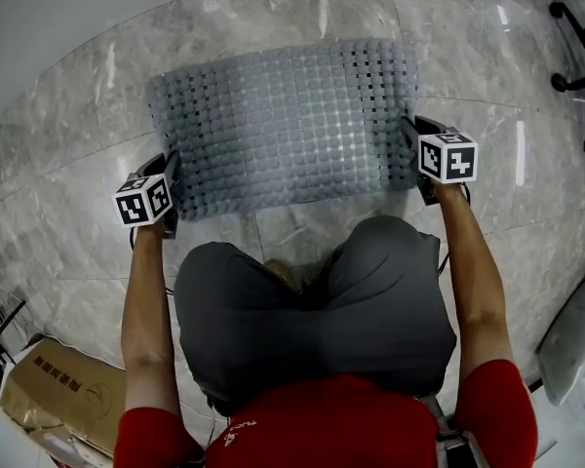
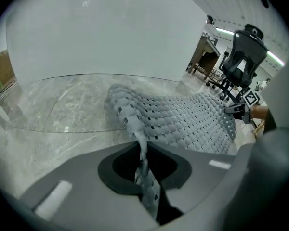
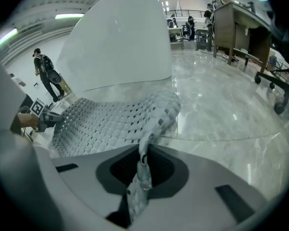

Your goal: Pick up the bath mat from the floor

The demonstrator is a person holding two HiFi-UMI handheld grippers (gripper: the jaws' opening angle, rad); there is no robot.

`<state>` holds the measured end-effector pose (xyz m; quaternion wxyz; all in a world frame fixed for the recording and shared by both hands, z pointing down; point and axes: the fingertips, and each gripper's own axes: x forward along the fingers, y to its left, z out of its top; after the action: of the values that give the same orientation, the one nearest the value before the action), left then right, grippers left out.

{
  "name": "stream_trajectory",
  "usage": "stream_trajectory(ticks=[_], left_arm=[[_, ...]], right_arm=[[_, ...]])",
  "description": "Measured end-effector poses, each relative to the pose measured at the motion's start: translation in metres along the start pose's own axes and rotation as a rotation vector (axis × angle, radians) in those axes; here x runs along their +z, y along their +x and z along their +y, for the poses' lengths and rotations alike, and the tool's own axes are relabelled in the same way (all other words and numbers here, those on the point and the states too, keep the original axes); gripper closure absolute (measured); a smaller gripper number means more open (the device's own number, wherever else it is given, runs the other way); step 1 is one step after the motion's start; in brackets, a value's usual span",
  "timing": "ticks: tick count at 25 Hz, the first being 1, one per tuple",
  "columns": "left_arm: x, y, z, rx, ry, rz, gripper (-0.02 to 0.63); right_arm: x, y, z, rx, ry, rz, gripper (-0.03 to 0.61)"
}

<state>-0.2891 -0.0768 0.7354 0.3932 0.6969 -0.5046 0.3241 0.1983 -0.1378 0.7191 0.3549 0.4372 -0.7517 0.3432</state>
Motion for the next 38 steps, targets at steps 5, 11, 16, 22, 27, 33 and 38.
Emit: stream_trajectory(ticks=[5,11,16,22,27,33,38], left_arm=[[0.013,-0.020,-0.016,-0.024,0.026,-0.080,0.572],[0.043,-0.049,-0.034,-0.034,0.075,-0.190,0.572],[0.067,-0.078,-0.046,-0.038,0.075,-0.290,0.574],[0.113,-0.128,-0.062,-0.039,0.088,-0.451,0.574],[0.153,-0.179,-0.073,-0.032,0.142,-0.571,0.574],[0.166,-0.194,-0.081,-0.005,0.190,-0.621,0.574],[0.161,-0.179,-0.087,0.007,0.214,-0.611,0.574]], right_arm=[[0.013,-0.025,0.021,0.046,-0.006,-0.076,0.541],[0.040,-0.061,0.048,0.092,-0.015,-0.186,0.541],[0.069,-0.095,0.064,0.087,-0.041,-0.305,0.543],[0.112,-0.145,0.081,0.121,-0.044,-0.468,0.543],[0.150,-0.191,0.105,0.162,-0.053,-0.572,0.543],[0.161,-0.203,0.112,0.196,-0.051,-0.655,0.543],[0.153,-0.190,0.105,0.216,-0.044,-0.671,0.543]])
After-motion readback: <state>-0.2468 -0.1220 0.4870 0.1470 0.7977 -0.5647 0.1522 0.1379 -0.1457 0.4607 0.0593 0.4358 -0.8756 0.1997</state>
